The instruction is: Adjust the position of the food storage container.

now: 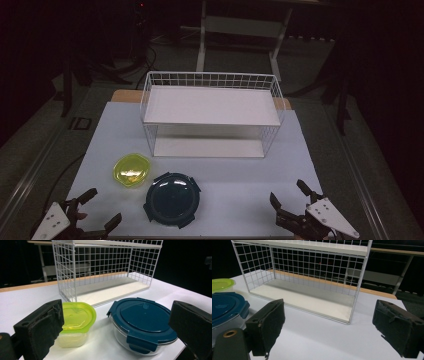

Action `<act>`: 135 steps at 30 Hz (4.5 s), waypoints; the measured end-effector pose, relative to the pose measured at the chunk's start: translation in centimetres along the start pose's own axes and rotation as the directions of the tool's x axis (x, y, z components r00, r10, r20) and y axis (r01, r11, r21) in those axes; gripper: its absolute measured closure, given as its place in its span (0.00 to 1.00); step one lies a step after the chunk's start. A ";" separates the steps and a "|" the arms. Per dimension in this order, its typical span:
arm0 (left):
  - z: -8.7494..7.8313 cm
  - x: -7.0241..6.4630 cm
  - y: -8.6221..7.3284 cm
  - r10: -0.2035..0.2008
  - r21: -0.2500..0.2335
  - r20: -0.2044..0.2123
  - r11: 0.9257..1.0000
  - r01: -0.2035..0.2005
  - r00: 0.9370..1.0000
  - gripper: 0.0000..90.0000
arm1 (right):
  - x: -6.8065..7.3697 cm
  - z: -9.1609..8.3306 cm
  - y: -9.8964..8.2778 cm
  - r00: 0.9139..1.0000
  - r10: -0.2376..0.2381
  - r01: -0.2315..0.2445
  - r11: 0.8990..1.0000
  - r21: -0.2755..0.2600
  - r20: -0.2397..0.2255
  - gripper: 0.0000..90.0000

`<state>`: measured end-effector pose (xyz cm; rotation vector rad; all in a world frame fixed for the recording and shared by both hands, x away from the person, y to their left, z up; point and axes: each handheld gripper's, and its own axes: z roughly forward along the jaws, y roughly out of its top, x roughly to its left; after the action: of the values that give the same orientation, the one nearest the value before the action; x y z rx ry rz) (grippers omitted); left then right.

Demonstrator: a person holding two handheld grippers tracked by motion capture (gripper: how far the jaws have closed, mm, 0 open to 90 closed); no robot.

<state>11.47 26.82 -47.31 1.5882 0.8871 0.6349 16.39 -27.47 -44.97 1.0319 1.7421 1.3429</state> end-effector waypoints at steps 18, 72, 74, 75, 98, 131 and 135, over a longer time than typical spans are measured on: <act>-0.4 -0.3 1.0 0.004 0.032 0.080 0.999 -0.006 0.997 0.10 | -0.1 -0.3 0.2 1.000 0.014 -0.014 1.000 -0.007 0.005 0.12; 8.2 -1.3 -2.6 0.030 0.502 0.163 0.858 -0.109 0.986 0.99 | -0.1 -0.3 0.4 1.000 0.005 -0.005 1.000 -0.022 -0.002 0.12; 8.3 -1.2 -2.6 0.032 0.503 0.162 0.857 -0.110 0.986 0.99 | -0.1 -0.3 0.4 1.000 0.006 -0.006 1.000 -0.021 -0.003 0.12; 8.6 -1.1 -2.5 0.032 0.503 0.156 0.857 -0.107 0.987 0.99 | -0.1 -0.3 0.4 1.000 0.005 -0.005 1.000 -0.022 -0.005 0.12; 9.1 -0.4 -1.8 0.046 0.483 0.128 0.870 -0.102 0.991 0.99 | 0.2 -0.3 0.3 1.000 0.001 -0.001 1.000 -0.013 -0.018 0.12; 14.5 -2.3 -0.1 0.053 0.479 0.187 0.867 -0.138 0.981 0.99 | 0.3 0.0 0.3 0.999 0.002 -0.003 1.000 -0.005 -0.036 0.12; 15.1 -2.7 0.0 0.048 0.481 0.195 0.866 -0.139 0.980 0.99 | 0.4 0.0 0.3 0.999 0.001 -0.001 1.000 -0.004 -0.039 0.12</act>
<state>21.97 16.04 -50.16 2.1241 0.8839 0.3340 16.29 -27.11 -44.71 1.0107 1.7669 1.3744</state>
